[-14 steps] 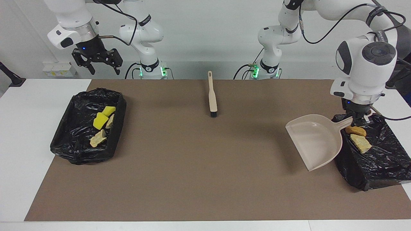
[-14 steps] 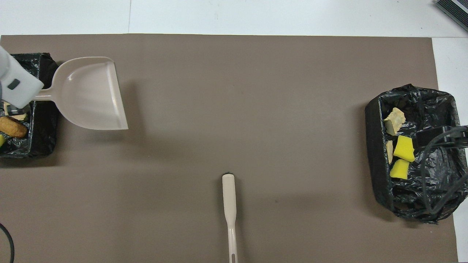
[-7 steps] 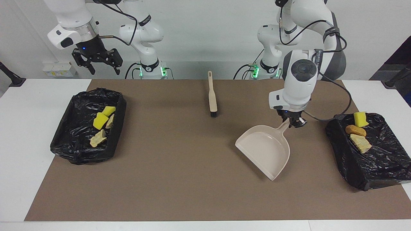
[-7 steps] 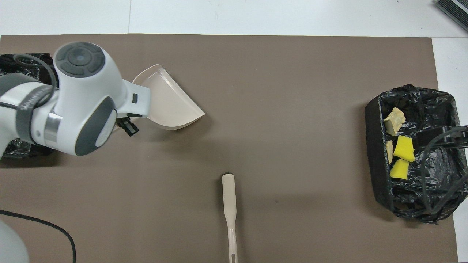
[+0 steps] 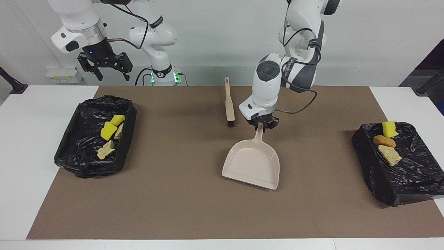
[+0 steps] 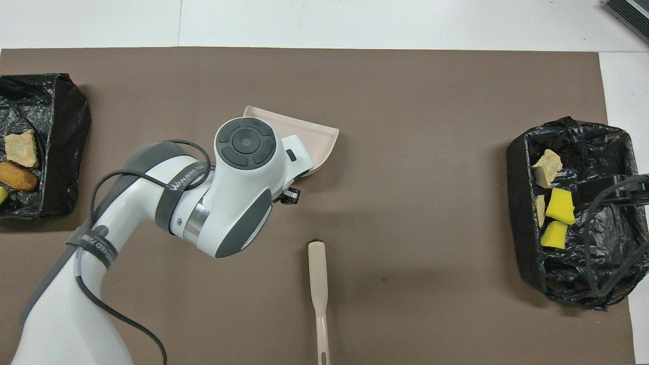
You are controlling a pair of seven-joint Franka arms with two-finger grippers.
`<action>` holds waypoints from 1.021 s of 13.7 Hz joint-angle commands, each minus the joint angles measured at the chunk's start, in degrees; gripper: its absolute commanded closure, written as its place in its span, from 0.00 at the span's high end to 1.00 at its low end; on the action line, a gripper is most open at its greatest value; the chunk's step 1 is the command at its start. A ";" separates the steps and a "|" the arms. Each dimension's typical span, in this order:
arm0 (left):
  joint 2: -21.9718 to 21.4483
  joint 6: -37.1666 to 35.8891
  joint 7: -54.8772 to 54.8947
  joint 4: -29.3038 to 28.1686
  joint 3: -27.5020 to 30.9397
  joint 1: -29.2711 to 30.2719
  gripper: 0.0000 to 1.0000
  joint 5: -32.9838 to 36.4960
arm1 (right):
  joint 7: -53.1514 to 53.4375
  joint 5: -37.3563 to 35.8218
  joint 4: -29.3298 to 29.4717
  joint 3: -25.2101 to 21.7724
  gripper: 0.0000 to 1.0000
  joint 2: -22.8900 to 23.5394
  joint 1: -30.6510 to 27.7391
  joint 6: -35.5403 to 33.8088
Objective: Sweep and dump trash in bin
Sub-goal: 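Bring the empty dustpan back over the table with the left gripper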
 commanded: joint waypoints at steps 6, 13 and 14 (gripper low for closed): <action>4.66 10.10 -13.53 -0.88 1.33 -6.52 0.00 -5.96 | -1.75 1.03 -1.04 0.11 1.00 -1.01 -0.62 0.25; 1.52 3.09 -10.21 0.25 1.42 -3.03 1.00 -5.79 | -1.75 1.03 -1.04 0.11 1.00 -1.01 -0.62 0.25; 0.81 0.55 -8.02 1.30 1.42 -1.72 1.00 -5.87 | -1.75 1.03 -1.04 0.02 1.00 -1.01 -0.62 0.25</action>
